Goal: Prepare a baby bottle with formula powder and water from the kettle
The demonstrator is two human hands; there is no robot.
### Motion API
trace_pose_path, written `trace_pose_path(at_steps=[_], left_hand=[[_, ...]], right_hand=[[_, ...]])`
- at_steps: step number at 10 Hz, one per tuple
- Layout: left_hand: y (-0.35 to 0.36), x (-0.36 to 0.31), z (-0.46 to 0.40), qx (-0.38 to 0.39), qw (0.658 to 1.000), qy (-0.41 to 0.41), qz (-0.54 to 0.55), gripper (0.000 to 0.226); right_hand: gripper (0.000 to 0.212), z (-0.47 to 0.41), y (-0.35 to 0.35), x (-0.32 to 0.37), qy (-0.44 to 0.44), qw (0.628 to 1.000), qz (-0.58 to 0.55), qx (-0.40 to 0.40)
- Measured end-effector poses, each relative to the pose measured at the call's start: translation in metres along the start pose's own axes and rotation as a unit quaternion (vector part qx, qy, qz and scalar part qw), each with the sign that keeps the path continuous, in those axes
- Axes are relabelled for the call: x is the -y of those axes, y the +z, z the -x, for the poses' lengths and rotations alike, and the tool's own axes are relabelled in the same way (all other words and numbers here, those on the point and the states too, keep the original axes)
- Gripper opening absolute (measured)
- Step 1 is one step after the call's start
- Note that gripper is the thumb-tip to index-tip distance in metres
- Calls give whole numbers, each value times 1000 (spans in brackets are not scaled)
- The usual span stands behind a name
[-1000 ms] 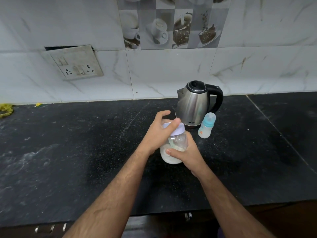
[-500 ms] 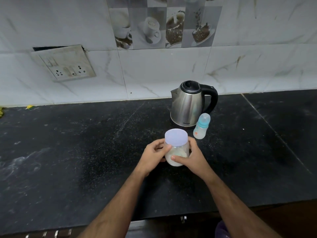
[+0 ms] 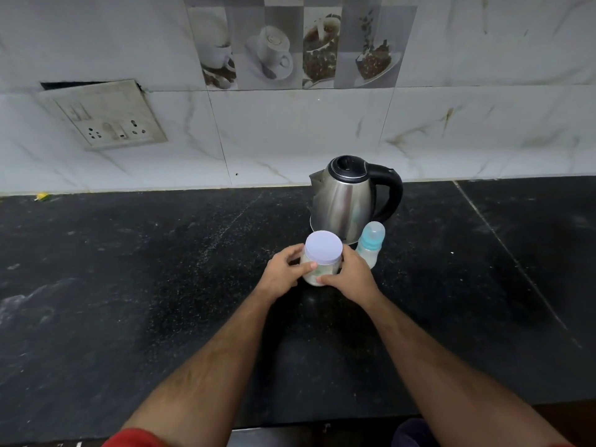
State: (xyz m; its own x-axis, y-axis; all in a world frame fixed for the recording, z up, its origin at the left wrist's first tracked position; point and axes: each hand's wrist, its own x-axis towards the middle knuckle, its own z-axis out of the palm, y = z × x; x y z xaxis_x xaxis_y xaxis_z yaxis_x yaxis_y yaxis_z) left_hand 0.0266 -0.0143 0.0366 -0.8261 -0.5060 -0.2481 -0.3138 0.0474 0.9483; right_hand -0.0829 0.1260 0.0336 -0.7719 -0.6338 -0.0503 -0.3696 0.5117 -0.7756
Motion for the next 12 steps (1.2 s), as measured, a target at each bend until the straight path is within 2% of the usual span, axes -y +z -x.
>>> trace_pose_path(at_steps=[4,7,9,10,12], left_hand=[[0,11,-33,-19,999,-20,-35,68],[-1,14,-37,-2,998,-25,-57,70],[-3,15,-36,7,995,-45,-84,92],[-3,20,-30,-9,995,-56,-78,93],[2,31,-1,-84,992,1,-92,72]], right_hand=[[78,-27,5,0,19,999,50,4],[80,-27,5,1,20,998,55,9],[89,-19,3,10,22,999,44,12],[84,-13,2,9,29,999,45,-2],[62,15,-8,9,27,997,69,-20]])
